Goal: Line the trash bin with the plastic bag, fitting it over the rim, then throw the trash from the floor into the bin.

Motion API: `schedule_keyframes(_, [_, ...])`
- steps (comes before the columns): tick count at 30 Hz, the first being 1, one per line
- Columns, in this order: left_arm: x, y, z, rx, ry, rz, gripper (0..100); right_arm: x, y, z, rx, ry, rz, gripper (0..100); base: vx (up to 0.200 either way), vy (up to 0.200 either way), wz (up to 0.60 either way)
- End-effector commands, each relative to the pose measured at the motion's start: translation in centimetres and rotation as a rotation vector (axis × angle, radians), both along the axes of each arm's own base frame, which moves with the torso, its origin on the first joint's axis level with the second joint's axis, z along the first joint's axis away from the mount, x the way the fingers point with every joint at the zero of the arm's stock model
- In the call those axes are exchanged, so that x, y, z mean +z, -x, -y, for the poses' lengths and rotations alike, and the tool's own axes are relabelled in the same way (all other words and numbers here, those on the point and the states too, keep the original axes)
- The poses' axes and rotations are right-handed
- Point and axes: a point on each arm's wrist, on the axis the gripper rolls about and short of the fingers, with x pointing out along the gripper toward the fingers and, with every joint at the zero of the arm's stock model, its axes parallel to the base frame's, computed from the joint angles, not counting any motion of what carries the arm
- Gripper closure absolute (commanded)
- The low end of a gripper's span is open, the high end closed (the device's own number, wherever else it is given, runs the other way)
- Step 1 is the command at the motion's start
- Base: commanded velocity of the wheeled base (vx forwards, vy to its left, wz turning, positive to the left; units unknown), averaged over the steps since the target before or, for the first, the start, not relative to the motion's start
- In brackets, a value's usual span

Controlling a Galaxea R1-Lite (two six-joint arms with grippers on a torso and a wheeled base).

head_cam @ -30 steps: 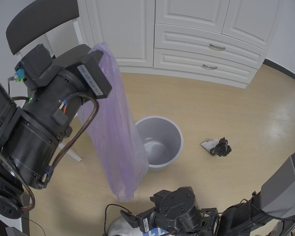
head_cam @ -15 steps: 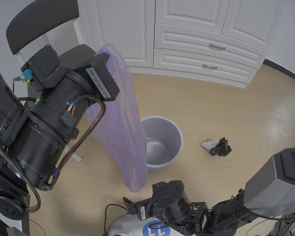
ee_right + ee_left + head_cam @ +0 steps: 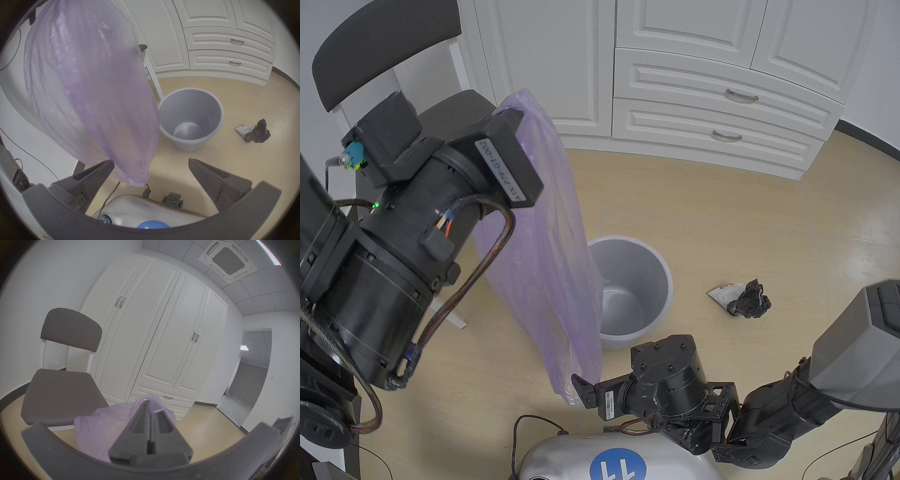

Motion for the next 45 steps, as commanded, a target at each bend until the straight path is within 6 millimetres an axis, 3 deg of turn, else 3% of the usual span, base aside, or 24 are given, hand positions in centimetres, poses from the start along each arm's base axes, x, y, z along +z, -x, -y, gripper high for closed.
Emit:
schedule_keyframes(1, [0.0, 0.0, 0.0, 0.0, 0.002, 0.001, 100, -0.5, -0.4, -0.3, -0.008, -0.002, -0.001, 0, 0.0, 0.0, 0.0])
schedule_keyframes(8, [0.0, 0.0, 0.0, -0.001, 0.0, 0.0, 100, -2.2, -1.8, -2.4, -0.101, -0.018, 0.005, 0, 0.0, 0.0, 0.0])
schedule_keyframes(15, [0.2, 0.2, 0.0, -0.005, 0.007, 0.003, 100, -0.7, -3.3, -3.6, -0.245, -0.065, 0.098, 0, 0.0, 0.0, 0.0])
schedule_keyframes(30, [0.9, 0.6, -0.6, 0.014, 0.035, 0.015, 100, 1.4, -8.9, 0.2, -0.33, -0.187, 0.083, 0, 0.0, 0.0, 0.0])
schedule_keyframes(39, [2.0, 1.3, -1.6, 0.015, 0.07, 0.042, 100, 1.5, -10.3, 2.7, -0.227, -0.296, -0.039, 0, 0.0, 0.0, 0.0])
schedule_keyframes(45, [2.5, 1.6, -2.0, 0.017, 0.085, 0.053, 100, 1.2, -10.8, 3.2, -0.201, -0.344, -0.084, 0, 0.0, 0.0, 0.0])
